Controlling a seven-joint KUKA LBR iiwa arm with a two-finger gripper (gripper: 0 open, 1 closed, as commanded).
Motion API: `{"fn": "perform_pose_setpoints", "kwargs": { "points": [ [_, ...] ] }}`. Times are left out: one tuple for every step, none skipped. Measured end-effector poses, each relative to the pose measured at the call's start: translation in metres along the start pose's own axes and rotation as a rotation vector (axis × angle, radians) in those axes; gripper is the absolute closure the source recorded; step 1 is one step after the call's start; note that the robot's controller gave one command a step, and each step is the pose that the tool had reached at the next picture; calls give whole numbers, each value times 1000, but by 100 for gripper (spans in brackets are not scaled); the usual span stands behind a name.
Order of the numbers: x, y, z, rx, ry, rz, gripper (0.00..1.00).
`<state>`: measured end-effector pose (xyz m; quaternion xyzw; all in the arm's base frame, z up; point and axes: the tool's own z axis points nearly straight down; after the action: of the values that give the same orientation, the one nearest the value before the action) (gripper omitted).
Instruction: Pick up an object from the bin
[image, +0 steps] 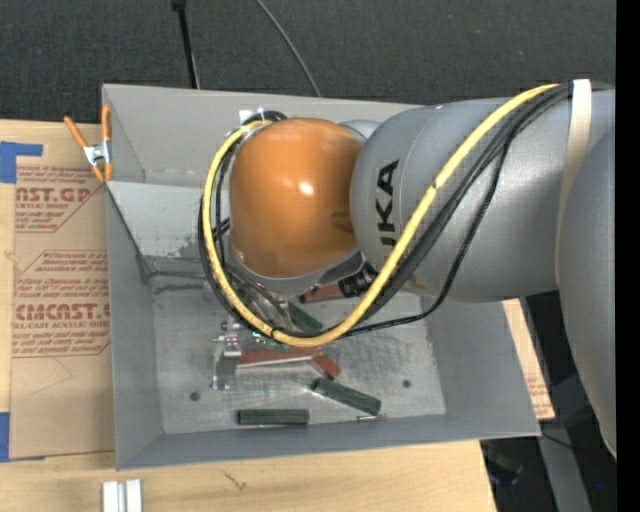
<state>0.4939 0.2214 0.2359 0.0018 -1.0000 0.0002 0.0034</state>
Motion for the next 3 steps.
{"fn": "perform_pose_setpoints", "kwargs": {
  "points": [
    [-2,-1,-4,-2,-8,3,0],
    [-23,-63,62,-2,-12,-40,0],
    [-2,-69,99,1,-2,-29,0]
  ]
}}
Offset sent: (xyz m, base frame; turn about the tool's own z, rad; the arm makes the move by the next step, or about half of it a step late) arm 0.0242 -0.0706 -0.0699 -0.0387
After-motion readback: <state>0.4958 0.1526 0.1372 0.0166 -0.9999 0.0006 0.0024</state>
